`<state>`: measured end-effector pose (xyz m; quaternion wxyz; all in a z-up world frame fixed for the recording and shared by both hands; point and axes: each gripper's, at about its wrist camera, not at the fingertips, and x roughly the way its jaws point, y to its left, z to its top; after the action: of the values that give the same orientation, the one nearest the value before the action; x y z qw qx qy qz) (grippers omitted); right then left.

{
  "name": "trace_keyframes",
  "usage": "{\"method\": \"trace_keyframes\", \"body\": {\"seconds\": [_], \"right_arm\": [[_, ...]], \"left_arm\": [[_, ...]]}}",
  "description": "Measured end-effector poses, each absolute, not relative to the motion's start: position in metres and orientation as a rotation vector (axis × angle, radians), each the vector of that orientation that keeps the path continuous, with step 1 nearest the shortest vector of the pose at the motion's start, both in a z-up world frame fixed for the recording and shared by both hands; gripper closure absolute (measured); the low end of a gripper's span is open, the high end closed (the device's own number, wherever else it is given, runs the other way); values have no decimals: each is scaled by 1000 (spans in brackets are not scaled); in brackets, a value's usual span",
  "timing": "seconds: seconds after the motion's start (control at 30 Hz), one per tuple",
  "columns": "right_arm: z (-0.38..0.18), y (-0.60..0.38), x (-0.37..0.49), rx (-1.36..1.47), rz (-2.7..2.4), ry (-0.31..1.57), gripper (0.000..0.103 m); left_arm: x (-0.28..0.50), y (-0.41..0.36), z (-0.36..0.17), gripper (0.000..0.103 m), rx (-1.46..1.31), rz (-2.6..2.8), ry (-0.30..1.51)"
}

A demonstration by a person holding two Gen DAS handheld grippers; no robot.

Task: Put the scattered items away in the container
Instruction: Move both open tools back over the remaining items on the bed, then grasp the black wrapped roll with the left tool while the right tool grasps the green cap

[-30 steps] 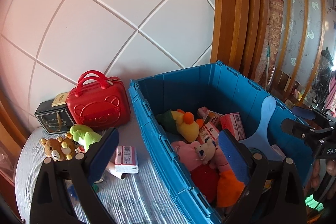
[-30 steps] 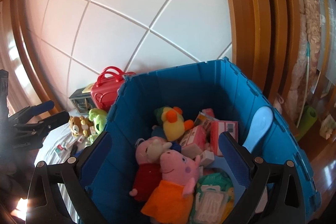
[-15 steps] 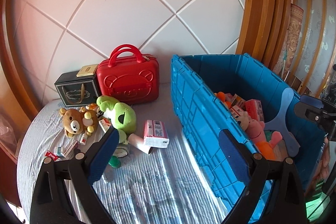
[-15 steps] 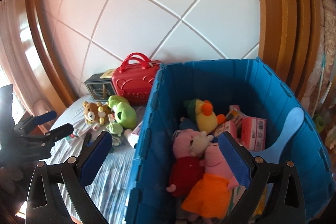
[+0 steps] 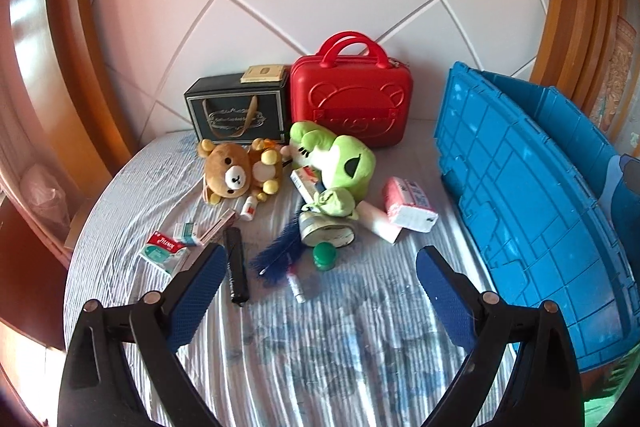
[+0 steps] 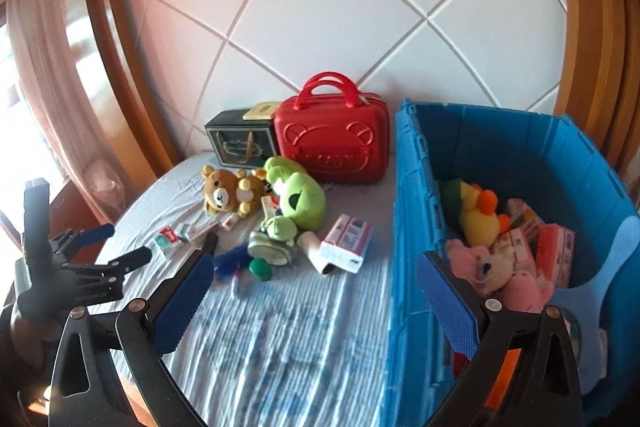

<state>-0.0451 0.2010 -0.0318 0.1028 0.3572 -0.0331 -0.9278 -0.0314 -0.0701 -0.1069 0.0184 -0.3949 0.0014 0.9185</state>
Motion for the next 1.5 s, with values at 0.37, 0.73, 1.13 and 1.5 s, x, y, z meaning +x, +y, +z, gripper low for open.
{"method": "trace_keyframes", "body": {"seconds": [0.37,0.73,1.13,1.5], "right_arm": [[-111,131,-90,1239,-2644,-98,0],[-222,70,-152,1444,-2544,-75,0],[-285,47,-166,1624,-2499,-37,0],[-321,21,-206,1629,-2471,49,0]], "left_arm": [[-59,-138,-178,6,-1399,2815,-18],[-125,-186,-293,21,-1526,2806,27],[-166,-190,-392,52,-1657,2695,173],[-154,-212,-376,69,-1564,2723,127]]}}
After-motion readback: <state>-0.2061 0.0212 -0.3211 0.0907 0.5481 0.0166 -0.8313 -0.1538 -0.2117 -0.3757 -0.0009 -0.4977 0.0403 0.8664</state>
